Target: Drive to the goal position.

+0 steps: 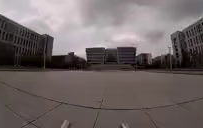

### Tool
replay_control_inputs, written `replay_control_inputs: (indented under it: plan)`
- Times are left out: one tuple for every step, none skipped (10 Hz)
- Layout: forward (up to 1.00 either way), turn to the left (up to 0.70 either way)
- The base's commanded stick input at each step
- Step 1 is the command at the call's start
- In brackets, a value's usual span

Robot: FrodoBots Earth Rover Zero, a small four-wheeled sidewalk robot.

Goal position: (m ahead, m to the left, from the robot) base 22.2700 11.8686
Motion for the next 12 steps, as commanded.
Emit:
replay_control_inputs:
  plan:
    - [1.0,0.0]
    - [1.0,-0.04]
    - [1.0,-0.03]
    - [1.0,0.0]
    - [1.0,0.0]
    - [1.0,0.0]
    - [1.0,0.0]
    - [1.0,-0.01]
    - [1.0,-0.13]
    - [1.0,-0.01]
    - [1.0,0.0]
    - [1.0,0.0]
